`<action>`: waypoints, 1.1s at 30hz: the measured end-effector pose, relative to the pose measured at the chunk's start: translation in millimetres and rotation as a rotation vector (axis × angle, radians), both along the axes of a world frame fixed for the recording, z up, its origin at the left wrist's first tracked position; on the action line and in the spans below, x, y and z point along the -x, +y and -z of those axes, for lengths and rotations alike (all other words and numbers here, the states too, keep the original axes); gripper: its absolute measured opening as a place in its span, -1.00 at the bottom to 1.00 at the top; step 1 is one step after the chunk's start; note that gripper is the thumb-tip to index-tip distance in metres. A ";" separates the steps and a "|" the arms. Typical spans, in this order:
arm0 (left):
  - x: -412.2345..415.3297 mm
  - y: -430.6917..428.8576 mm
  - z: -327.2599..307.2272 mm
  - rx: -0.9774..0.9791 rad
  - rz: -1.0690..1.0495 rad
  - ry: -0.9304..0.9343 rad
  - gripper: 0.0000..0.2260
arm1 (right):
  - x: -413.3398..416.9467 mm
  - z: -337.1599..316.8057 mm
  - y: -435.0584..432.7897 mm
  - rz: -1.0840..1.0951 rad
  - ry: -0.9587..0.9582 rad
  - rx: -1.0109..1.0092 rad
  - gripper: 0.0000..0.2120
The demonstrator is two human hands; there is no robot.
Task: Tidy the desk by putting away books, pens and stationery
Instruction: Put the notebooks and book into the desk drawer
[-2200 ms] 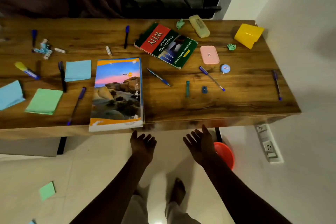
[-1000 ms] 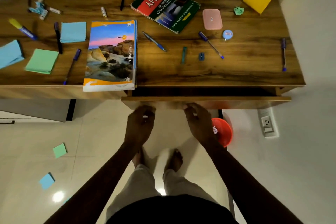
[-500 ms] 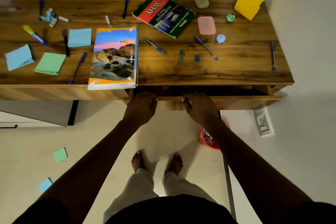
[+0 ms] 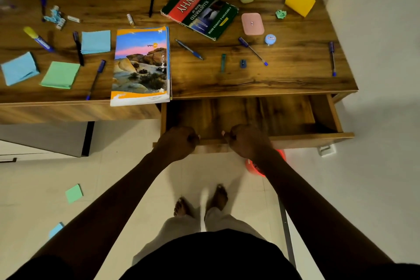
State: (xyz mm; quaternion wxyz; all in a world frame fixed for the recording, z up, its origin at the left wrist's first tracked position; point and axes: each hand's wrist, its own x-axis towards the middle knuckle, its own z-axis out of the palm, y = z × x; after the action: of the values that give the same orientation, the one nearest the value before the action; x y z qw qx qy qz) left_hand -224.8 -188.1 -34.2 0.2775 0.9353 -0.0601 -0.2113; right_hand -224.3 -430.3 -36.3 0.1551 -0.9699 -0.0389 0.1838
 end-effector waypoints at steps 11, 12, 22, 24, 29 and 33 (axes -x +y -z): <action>37.2 4.9 5.2 -0.005 0.019 0.116 -0.70 | 36.5 -0.7 1.8 -0.043 0.093 0.069 -0.54; 40.0 4.4 4.2 -0.009 0.033 0.121 -0.70 | 39.5 2.5 1.0 -0.058 0.082 0.076 -0.53; 46.6 5.8 -2.5 -0.049 0.106 0.150 -0.69 | 48.5 3.9 4.5 -0.064 0.117 0.115 -0.43; 45.8 6.4 -4.4 -0.042 0.116 0.164 -0.71 | 47.3 2.9 4.5 -0.056 0.162 0.129 -0.51; 36.8 21.2 -14.2 0.091 0.026 0.158 -0.73 | 34.9 0.5 5.0 -0.041 0.228 0.113 -0.54; 18.3 36.1 -29.1 0.082 -0.111 0.062 -0.83 | 13.0 -13.3 11.6 -0.093 0.202 0.087 -0.57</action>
State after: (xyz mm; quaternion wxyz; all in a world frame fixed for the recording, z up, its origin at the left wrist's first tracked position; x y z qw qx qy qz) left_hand -243.0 -152.1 -5.1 0.3286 0.9180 -0.0083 -0.2220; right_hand -237.3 -418.7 -23.0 0.1075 -0.9493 -0.0599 0.2892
